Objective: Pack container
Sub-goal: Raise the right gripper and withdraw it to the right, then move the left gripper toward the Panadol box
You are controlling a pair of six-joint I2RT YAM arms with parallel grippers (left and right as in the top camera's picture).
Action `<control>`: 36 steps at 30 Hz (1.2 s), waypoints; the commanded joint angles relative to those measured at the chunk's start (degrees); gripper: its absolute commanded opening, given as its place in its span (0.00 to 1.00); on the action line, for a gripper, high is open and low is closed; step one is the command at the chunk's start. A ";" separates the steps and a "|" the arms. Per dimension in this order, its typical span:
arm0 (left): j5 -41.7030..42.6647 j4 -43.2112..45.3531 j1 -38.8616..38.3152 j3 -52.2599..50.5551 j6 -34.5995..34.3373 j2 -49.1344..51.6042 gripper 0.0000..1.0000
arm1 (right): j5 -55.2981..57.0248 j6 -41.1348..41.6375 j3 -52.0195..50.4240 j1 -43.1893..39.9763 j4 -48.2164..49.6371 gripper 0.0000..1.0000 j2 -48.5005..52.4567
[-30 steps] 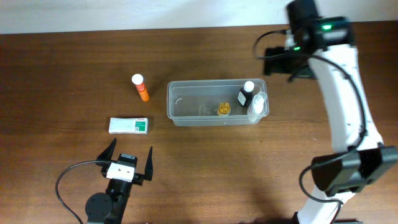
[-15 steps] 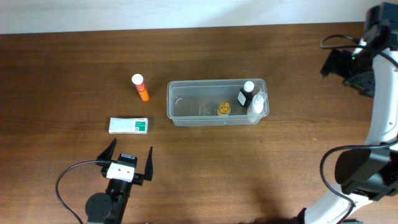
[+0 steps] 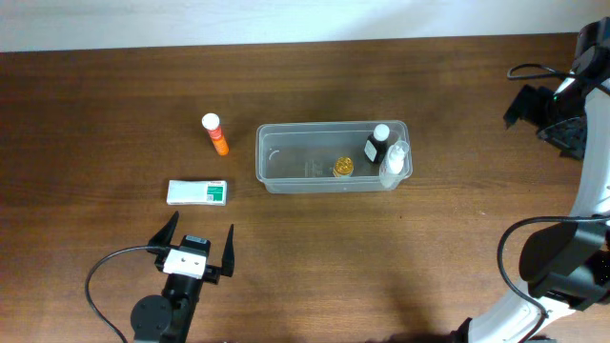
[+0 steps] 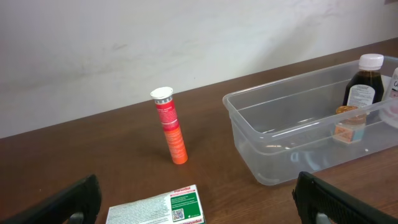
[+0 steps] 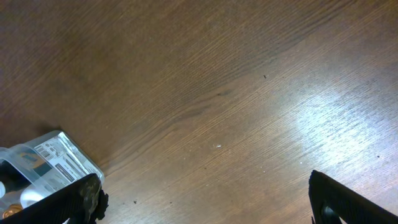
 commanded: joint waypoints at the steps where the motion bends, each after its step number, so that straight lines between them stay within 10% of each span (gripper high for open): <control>1: -0.42 -0.28 0.26 -0.13 0.92 -0.39 0.99 | -0.35 0.68 -0.26 -0.15 0.20 0.98 -0.39; 36: 2.89 9.16 0.28 -0.11 0.92 -0.39 1.00 | -0.35 0.68 -0.26 -0.15 0.20 0.98 -0.39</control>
